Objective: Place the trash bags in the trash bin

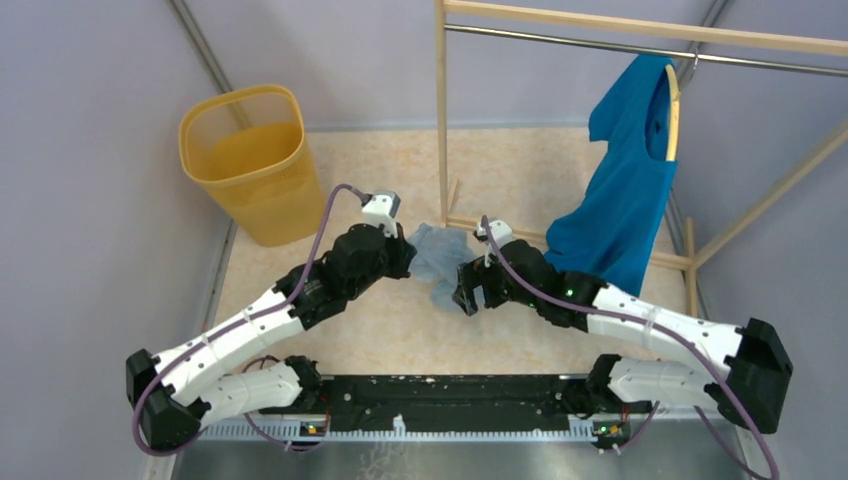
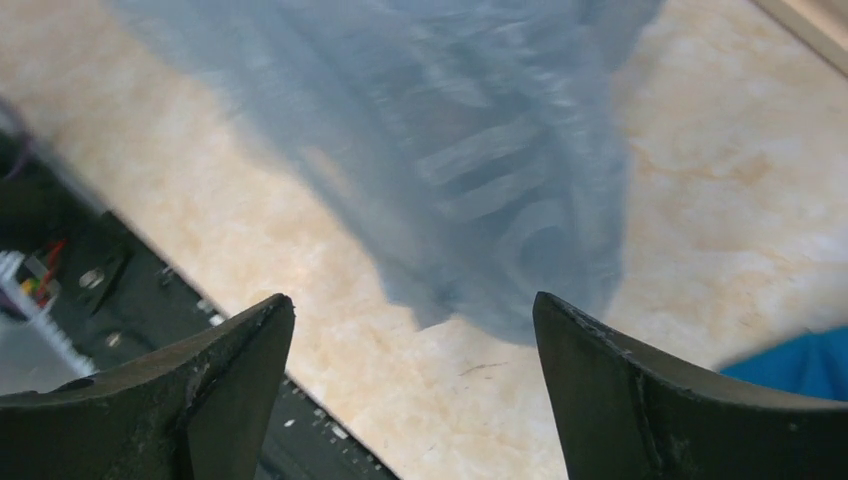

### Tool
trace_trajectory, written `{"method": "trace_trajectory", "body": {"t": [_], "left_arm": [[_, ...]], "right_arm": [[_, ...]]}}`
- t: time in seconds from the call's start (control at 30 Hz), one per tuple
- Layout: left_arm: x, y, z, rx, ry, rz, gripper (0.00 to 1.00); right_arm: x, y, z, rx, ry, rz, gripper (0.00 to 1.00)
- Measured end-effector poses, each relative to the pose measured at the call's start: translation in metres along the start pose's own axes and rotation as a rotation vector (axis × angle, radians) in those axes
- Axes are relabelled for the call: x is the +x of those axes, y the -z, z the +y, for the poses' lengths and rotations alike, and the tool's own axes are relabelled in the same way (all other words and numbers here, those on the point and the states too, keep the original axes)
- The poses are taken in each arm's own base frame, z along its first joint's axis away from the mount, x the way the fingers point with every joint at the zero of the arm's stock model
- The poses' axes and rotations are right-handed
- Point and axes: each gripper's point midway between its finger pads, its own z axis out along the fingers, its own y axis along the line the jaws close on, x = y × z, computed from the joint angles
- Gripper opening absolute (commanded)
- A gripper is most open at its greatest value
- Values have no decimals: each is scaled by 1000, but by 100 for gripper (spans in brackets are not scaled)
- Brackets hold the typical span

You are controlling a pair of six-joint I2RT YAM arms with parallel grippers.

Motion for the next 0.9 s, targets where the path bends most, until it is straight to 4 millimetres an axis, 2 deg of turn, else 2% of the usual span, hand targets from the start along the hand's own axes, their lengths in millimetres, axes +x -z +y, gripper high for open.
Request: {"method": "trace_trajectory", "body": {"t": [0.1, 0.2, 0.37, 0.5, 0.6, 0.67, 0.73, 0.77, 0.83, 0.9], "left_arm": [[-6, 3, -2, 6, 4, -10, 0], [-15, 11, -6, 24, 13, -35, 0], [-40, 29, -17, 80, 35, -95, 0], [-48, 35, -25, 121, 40, -108, 0], [-50, 38, -30, 140, 32, -100, 0], [-53, 41, -33, 155, 26, -98, 0], [-56, 44, -37, 174, 14, -96, 0], [-58, 44, -39, 183, 6, -95, 0], [-59, 44, -45, 203, -14, -80, 0], [-56, 39, -51, 226, -39, -56, 0]], "right_arm": [[2, -8, -19, 128, 4, 19, 71], [6, -11, -23, 178, 40, 34, 70], [4, -18, -2, 185, 102, 28, 93], [-7, -29, -3, 251, 119, -5, 99], [-12, -36, -6, 280, 121, -27, 93], [-17, -40, -2, 248, 104, -53, 81], [-24, -45, 6, 172, 68, -90, 61], [-25, -47, 9, 127, 39, -103, 55], [-25, -51, 4, 34, -56, -128, 55], [-17, -55, -12, -29, -161, -132, 62]]}}
